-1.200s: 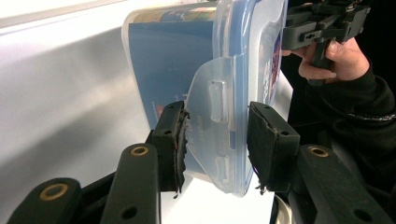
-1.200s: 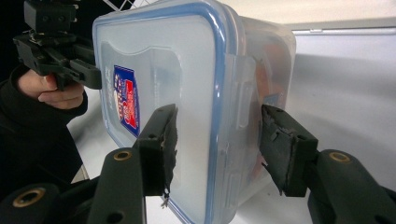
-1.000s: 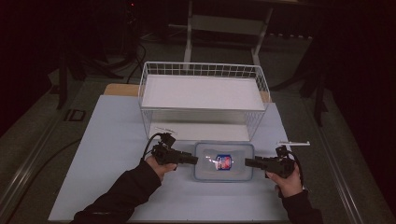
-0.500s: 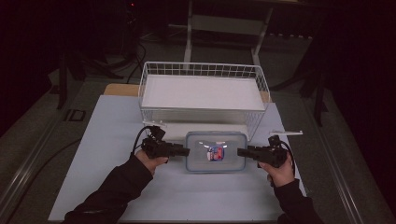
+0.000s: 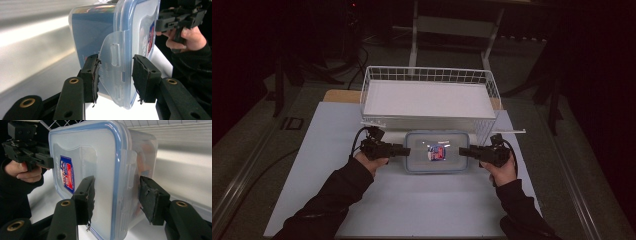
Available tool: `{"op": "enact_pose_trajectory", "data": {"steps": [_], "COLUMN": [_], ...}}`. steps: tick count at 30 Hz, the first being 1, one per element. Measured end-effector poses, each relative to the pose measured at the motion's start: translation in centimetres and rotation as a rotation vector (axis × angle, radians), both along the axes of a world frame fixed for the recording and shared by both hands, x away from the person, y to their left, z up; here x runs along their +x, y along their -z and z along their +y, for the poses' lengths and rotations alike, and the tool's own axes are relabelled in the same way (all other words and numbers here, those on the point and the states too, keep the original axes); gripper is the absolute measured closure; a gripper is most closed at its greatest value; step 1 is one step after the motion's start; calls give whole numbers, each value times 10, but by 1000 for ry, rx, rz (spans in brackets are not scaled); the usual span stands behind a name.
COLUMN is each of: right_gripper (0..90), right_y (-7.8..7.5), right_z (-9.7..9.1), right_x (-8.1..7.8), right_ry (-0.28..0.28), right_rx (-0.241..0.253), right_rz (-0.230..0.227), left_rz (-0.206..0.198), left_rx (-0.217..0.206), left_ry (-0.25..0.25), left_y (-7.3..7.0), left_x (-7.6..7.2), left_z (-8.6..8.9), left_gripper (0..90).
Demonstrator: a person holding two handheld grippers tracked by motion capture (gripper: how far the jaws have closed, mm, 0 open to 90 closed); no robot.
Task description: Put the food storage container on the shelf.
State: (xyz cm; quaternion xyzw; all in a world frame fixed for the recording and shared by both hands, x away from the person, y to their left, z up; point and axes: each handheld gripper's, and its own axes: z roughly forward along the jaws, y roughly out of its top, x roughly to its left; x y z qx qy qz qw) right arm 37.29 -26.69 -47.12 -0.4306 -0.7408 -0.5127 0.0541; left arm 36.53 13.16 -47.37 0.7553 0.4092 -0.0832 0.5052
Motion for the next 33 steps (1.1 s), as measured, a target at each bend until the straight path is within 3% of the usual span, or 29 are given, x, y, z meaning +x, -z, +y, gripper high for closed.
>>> {"op": "enact_pose_trajectory", "data": {"steps": [7,8,9,10,15,20,21,22,23,24,26,27,28,33], "right_gripper": [478,478,478,478,478,475,475,475,475,474,474,474,474,470], "right_y": [6,7,7,8,10,16,17,17,18,18,20,21,21,23], "right_z": [5,6,6,6,9,11,12,13,14,15,16,17,17,16], "right_x": [13,15,17,18,21,25,26,26,27,27,28,29,29,32], "right_ry": [10,11,16,17,35,46,48,53,52,56,59,62,66,76], "right_rx": [-2,-4,0,3,-2,5,3,-3,-9,-8,-12,-12,-8,6], "right_rz": [-33,-37,-43,-49,-89,-113,-119,-120,-126,-125,-132,-133,-132,-127], "left_rz": [-13,-33,-22,-51,-115,-149,-127,-156,-100,-150,-153,-178,-144,-157], "left_rx": [-11,-14,-20,-6,-8,15,-6,16,-39,13,13,37,7,-15], "left_ry": [-49,-46,-59,-54,-88,-133,-123,-121,-132,-139,-159,-170,-182,-187], "left_y": [7,8,9,10,14,19,20,21,21,23,24,25,24,27], "left_x": [9,11,11,15,15,18,18,19,16,20,20,22,20,22], "left_z": [0,1,0,2,-1,0,-2,0,-4,-1,-1,0,-2,-1], "left_gripper": [564,563,563,563,548,540,538,535,534,532,526,524,523,522]}}
